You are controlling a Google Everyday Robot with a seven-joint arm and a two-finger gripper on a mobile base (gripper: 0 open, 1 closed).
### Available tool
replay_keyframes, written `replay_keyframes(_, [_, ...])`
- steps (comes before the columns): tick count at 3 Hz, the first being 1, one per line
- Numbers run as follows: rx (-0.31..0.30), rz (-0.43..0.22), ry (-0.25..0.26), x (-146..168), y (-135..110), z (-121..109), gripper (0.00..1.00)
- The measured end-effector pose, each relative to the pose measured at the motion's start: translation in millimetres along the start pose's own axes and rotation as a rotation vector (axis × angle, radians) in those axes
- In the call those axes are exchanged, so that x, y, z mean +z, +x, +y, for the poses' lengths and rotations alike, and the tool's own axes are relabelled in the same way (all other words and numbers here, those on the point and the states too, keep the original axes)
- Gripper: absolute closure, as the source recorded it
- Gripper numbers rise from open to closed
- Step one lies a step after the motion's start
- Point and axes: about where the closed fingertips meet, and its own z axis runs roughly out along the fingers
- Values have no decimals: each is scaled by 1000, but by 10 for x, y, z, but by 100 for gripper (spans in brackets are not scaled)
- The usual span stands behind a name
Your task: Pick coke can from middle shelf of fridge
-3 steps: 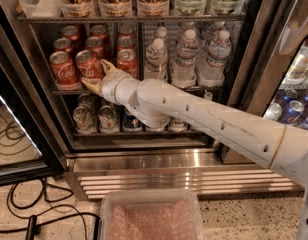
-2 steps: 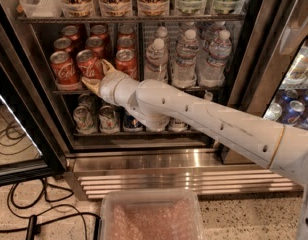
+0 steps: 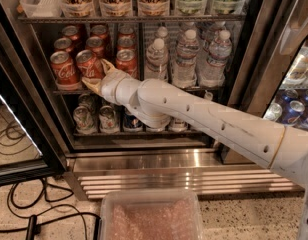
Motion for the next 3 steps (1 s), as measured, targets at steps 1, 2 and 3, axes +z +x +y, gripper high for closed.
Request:
replay_keyframes(1, [39, -60, -30, -87, -196, -37, 100])
replay_keyframes(2, [56, -141, -62, -240, -516, -82, 100])
replay_keyframes(3, [64, -184, -106, -345, -722, -56, 100])
